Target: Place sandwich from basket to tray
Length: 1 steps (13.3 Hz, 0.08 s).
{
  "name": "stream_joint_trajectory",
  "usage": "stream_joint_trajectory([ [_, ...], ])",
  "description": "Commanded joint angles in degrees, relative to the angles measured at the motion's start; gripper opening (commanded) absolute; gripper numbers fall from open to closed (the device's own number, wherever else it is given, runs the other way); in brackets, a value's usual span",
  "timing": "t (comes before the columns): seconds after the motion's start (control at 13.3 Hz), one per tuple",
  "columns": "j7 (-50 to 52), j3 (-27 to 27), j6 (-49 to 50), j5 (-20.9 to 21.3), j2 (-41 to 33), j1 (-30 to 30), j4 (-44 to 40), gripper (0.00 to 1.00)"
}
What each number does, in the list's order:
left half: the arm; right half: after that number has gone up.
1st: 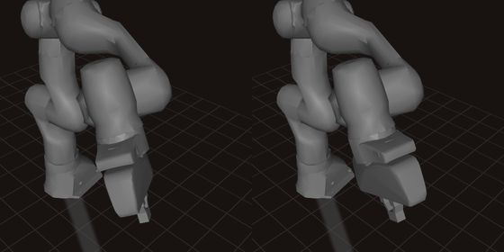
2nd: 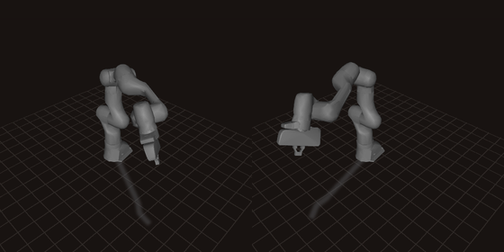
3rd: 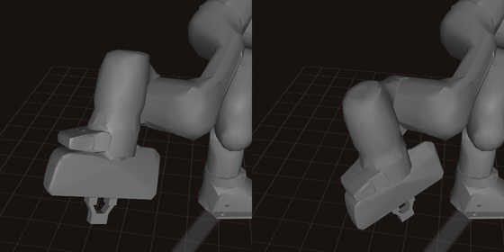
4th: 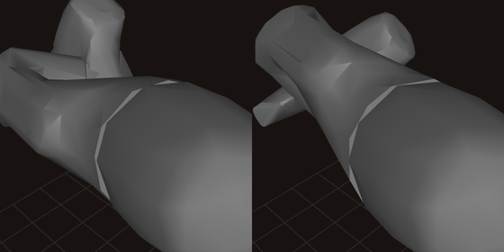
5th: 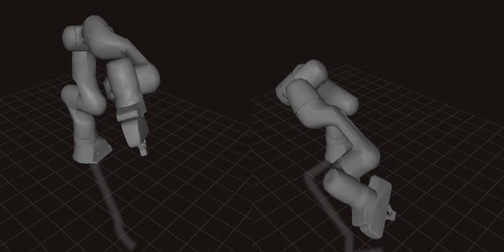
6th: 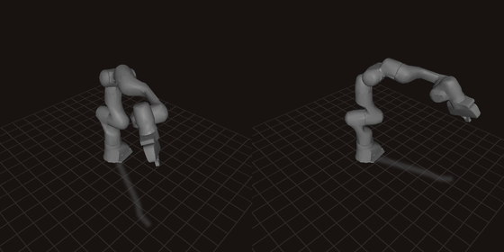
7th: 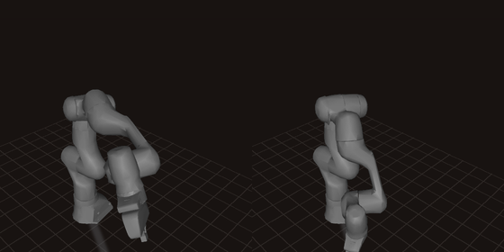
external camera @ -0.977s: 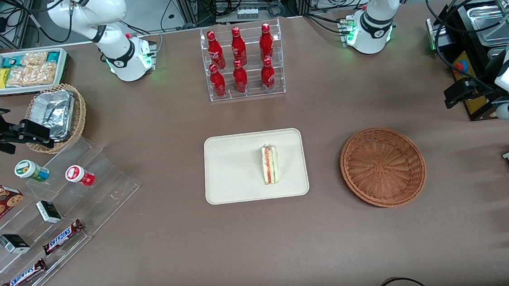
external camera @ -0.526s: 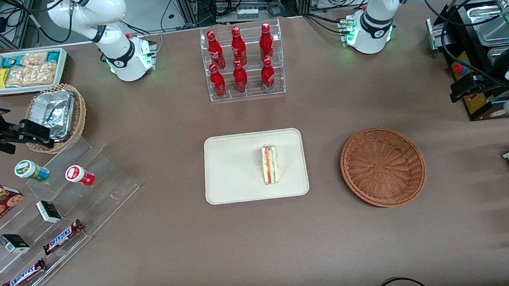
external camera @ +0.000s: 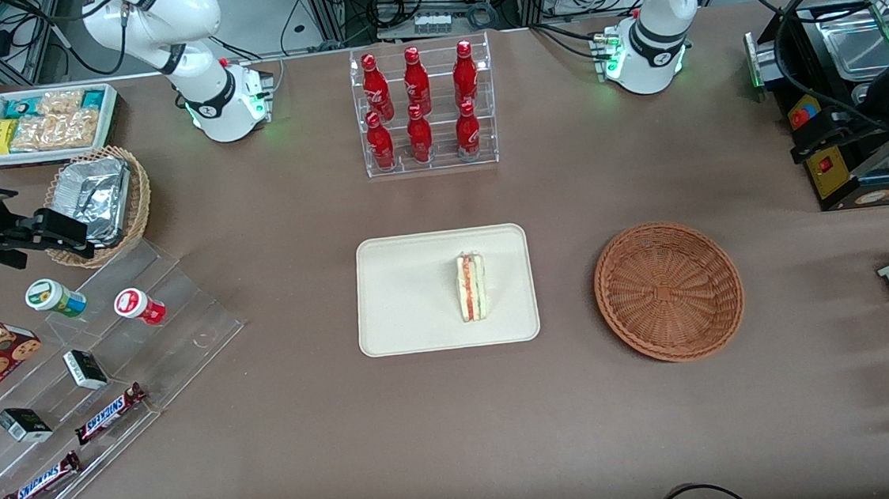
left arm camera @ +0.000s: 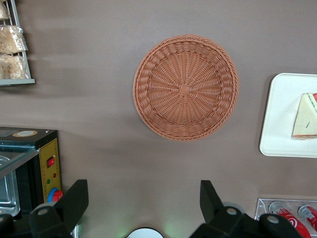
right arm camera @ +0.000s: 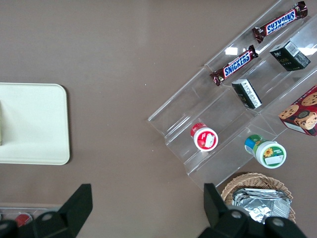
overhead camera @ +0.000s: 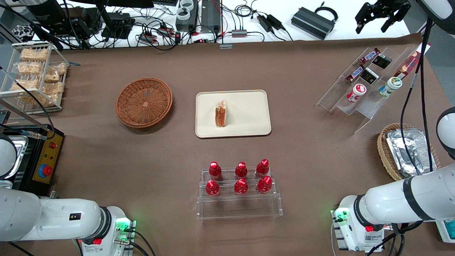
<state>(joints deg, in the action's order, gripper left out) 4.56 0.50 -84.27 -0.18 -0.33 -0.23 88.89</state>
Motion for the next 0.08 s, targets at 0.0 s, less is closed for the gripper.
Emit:
stream_joint_trajectory([
  [0.0, -2.61, -0.85, -0.63, 0.35, 0.24, -1.00, -0.55, 0.99],
])
